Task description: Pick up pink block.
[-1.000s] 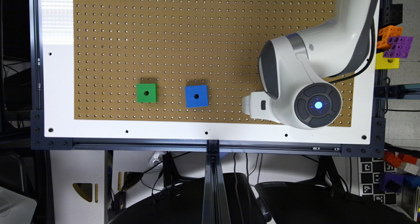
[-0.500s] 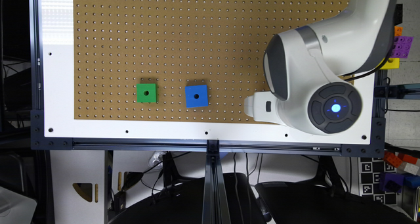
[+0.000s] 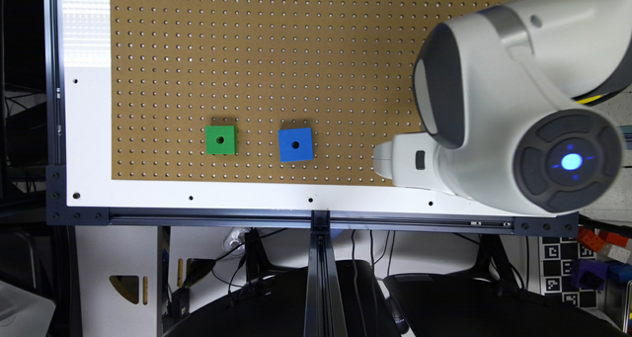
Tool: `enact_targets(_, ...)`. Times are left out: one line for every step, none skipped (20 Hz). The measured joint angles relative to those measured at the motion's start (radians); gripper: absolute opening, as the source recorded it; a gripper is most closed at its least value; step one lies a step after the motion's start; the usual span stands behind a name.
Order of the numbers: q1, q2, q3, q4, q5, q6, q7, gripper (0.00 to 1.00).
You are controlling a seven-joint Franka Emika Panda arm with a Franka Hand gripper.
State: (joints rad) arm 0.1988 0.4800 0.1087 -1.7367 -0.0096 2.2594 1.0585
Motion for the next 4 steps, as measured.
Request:
enact_targets(0.0,-0.005,0.0,0.0,0.0,-0.005,0.0,0.0)
enact_targets(0.0,-0.006,0.0,0.0,0.0,-0.006,0.0,0.0)
enact_targets(0.0,-0.005,0.0,0.0,0.0,-0.006,0.0,0.0)
enact_targets(0.0,-0.005,0.0,0.0,0.0,-0.006,0.0,0.0)
